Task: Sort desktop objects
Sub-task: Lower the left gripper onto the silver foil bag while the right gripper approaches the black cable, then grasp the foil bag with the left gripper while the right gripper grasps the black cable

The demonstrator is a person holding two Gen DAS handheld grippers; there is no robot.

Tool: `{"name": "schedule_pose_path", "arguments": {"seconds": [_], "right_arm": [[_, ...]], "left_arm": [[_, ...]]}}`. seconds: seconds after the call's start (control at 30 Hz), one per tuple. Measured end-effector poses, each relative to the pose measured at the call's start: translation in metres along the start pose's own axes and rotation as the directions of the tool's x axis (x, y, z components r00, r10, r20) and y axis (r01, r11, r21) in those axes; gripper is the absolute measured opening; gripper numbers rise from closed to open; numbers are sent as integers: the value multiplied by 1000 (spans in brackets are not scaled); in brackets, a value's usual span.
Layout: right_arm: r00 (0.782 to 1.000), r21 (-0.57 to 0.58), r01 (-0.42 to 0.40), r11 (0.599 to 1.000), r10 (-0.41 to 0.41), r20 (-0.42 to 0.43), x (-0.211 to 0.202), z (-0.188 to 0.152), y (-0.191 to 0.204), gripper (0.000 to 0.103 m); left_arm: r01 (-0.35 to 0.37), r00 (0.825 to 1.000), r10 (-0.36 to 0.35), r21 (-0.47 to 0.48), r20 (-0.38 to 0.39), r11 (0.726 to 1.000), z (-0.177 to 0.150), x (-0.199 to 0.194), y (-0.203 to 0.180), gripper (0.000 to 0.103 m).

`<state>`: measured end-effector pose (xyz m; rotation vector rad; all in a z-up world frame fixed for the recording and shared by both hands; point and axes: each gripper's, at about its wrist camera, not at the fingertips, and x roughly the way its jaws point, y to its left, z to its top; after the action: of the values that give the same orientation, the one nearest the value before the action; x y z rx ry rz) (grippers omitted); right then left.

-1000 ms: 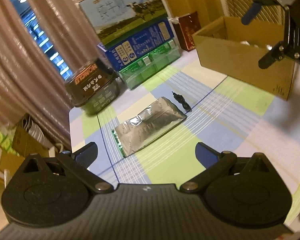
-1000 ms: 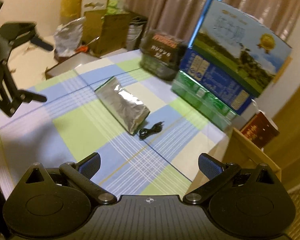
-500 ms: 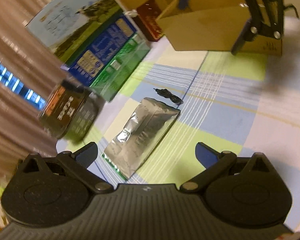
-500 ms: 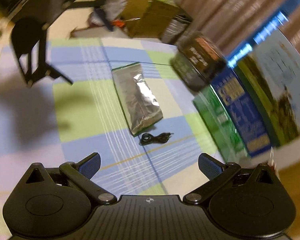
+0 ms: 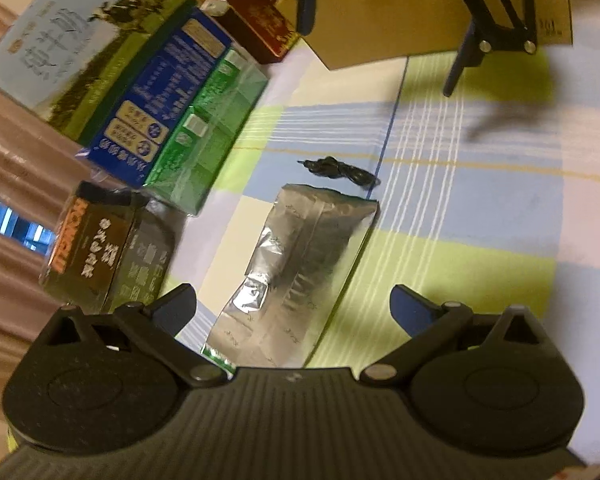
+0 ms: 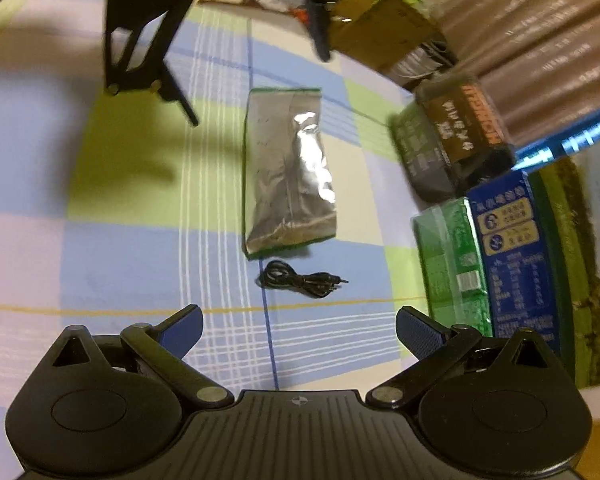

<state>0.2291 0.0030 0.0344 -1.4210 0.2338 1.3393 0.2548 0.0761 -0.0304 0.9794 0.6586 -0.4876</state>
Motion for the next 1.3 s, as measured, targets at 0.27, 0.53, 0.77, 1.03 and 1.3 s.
{"name": "schedule_pose_path", "arguments": {"seconds": [0.27,0.53,0.77,1.03,1.3], "right_arm": [[999,-105,-31,994,29,-30,36,1,-5,87],[998,-139,-48,989,42,-46,64,0,-14,81],[997,-227,-66,972,57,-47,79,4,-15,74],[993,-277,-115,954,104,-54,94,13,-15,69],[981,-240,-190,952,177,-74,109,24,-18,66]], "left_arm": [[42,999,-40,92,-22,995,2,40,5,93],[70,997,-65,104,-47,992,-1,65,12,84],[98,994,-92,113,-52,989,-5,76,11,83],[124,991,-117,114,-67,986,-4,87,13,77],[158,984,-153,49,-92,986,-5,89,17,63]]}}
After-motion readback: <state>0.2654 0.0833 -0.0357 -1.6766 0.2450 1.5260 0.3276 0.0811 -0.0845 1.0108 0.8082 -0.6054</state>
